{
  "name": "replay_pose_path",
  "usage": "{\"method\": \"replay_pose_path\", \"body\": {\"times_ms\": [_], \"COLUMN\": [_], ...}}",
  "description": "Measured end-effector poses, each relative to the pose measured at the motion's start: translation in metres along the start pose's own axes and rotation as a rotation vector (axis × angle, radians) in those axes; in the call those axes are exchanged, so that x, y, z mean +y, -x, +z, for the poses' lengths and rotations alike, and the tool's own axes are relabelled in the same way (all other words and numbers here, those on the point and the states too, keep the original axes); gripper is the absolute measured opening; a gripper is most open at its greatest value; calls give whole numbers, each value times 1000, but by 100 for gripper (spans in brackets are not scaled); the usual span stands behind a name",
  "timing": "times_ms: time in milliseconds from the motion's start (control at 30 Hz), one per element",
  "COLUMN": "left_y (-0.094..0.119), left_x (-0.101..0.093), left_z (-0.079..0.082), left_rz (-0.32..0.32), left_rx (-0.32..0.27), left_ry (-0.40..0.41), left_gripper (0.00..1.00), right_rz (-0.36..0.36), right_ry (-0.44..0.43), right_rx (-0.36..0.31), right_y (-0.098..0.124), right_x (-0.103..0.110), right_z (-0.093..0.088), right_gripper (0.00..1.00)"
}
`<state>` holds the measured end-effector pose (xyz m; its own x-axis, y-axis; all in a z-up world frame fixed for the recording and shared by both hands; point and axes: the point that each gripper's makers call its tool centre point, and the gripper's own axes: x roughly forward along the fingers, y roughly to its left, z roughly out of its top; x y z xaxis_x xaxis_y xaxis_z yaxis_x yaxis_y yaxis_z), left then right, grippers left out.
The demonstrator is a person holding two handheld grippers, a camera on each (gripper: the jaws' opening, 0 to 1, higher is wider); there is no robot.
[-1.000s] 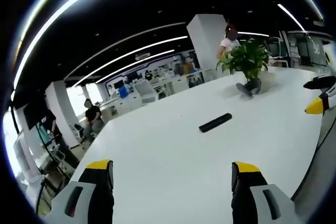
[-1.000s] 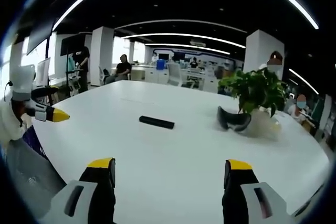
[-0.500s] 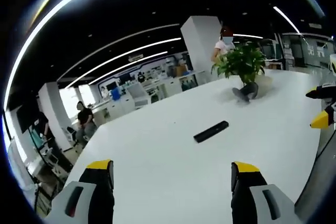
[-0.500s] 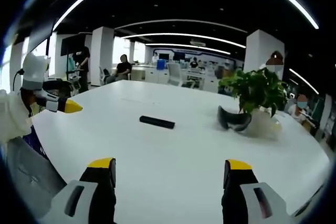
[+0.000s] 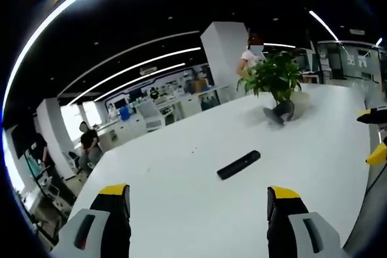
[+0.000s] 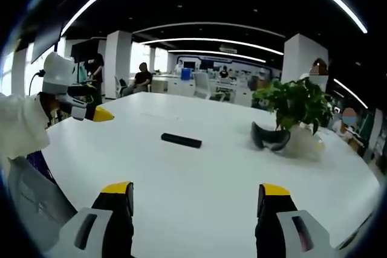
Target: Press the specified remote control buttons in sequence, fully releasing each button before pressing the next.
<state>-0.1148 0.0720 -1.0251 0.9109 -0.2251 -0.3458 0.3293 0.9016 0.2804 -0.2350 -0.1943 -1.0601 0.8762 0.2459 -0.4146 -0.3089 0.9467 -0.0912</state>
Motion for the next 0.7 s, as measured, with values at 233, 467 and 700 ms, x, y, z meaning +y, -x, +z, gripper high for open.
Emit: {"method": "replay_pose_path", "body": {"times_ms": [233,467,700], "left_y": [-26,-51,-72], "left_x": [-7,-7,-8], "left_z": [9,13,11], "left_rz": [-41,-62,-86], "left_rx": [-4,1,41], "left_ry": [-23,-52,-107], "left_gripper": [97,96,95], "right_rz": [0,-7,-9], "right_ry": [13,14,26], "right_rx": [24,32,40], "right_y": [-2,-2,-3], "right_x": [1,-1,0], "right_z": [-4,-5,-6], "right_gripper": [83,83,83]}}
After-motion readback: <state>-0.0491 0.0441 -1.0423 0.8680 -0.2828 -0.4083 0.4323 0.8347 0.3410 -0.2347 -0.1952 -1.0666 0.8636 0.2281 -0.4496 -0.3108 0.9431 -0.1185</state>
